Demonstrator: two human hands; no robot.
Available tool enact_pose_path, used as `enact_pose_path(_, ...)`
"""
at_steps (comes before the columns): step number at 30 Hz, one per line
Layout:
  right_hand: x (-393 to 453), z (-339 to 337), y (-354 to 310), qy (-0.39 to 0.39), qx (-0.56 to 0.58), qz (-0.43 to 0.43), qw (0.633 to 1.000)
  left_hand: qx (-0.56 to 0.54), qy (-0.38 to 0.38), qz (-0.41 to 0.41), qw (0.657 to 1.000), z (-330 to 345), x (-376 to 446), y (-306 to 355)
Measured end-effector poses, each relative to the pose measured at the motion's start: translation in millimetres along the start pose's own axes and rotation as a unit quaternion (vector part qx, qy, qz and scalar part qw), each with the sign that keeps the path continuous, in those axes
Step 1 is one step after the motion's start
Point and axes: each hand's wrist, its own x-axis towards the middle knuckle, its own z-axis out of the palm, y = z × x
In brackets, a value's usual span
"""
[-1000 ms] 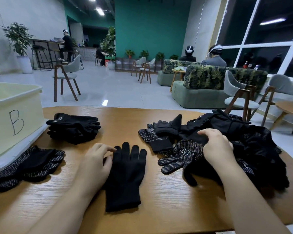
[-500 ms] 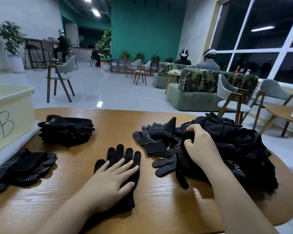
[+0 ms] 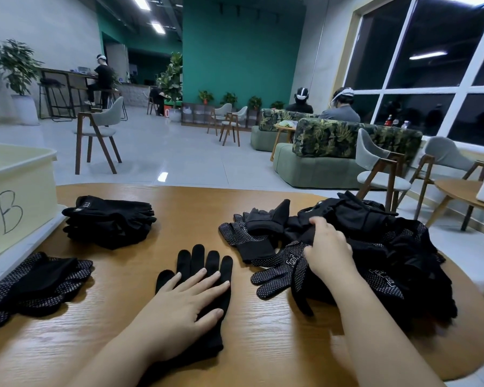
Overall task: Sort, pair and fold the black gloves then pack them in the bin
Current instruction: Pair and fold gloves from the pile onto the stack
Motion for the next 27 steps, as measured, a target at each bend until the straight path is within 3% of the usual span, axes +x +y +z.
enact_pose_path(3, 0.0, 1.8, 9.1, -0.013, 0.043, -0.017, 0.999, -0.004, 0.001, 0.000, 1.000, -0.8, 0.5, 0.3)
enact_pose_path(8, -7.1, -0.3, 8.2, 0.135, 0.163, -0.085, 0.974, -0.005, 0.001, -0.001, 1.000, -1.1, 0.0, 0.3)
enact_pose_path(13, -12.0, -0.4, 8.3, 0.093, 0.156, -0.069, 0.981, -0.005, 0.002, -0.004, 1.000, -0.5, 0.0, 0.1)
enact_pose_path(20, -3.2, -1.3, 19.6, 0.108, 0.157, -0.043, 0.981, -0.005, 0.004, 0.001, 1.000, 2.1, 0.1, -2.7)
enact_pose_path(24, -16.1, -6.4, 5.6, 0.215, 0.158, -0.140, 0.954, -0.034, 0.042, 0.015, 0.998, 2.9, -0.2, -4.1)
enact_pose_path(27, -31.5, 2.0, -15.0, 0.228, 0.133, -0.193, 0.945, -0.121, 0.119, 0.025, 0.985, -2.3, -0.7, -0.5)
